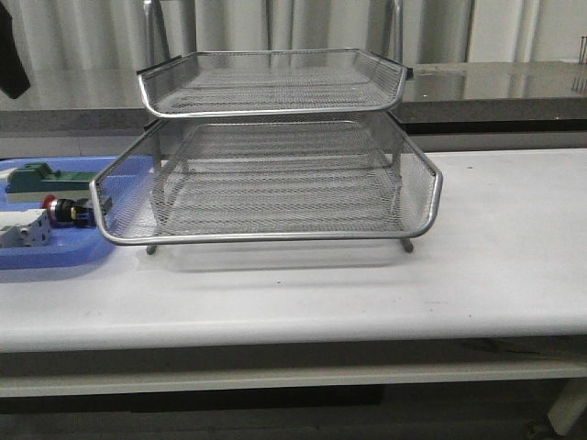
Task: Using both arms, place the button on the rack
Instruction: 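Move the left gripper down over the red-capped button in the blue tray, then close the left gripper on the red-capped button's body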
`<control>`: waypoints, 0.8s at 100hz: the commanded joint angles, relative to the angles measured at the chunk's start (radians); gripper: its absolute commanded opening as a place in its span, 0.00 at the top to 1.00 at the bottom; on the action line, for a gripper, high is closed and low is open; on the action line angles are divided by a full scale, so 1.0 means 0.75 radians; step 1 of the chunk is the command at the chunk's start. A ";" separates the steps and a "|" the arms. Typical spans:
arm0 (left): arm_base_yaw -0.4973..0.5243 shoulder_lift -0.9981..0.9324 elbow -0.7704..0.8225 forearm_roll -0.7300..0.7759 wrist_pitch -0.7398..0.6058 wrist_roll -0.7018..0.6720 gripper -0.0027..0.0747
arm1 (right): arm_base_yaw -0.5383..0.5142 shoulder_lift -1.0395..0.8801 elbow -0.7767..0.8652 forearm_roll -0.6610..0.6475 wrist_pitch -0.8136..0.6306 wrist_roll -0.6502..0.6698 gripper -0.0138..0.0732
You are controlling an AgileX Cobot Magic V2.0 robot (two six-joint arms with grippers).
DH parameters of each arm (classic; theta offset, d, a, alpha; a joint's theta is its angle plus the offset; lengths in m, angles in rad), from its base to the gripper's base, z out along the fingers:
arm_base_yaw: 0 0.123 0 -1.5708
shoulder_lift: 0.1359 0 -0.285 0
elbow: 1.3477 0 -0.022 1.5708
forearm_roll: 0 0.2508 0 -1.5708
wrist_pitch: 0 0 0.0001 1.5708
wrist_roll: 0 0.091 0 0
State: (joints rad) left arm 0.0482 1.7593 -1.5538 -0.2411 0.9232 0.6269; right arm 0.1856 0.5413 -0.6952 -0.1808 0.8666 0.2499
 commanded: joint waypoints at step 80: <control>-0.031 0.558 -0.649 -0.067 0.254 0.570 0.37 | -0.001 0.002 -0.047 -0.031 -0.089 -0.003 0.92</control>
State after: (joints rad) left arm 0.0379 2.2094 -1.9870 -0.2591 1.1201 1.0350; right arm 0.1856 0.5413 -0.6952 -0.1808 0.8660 0.2499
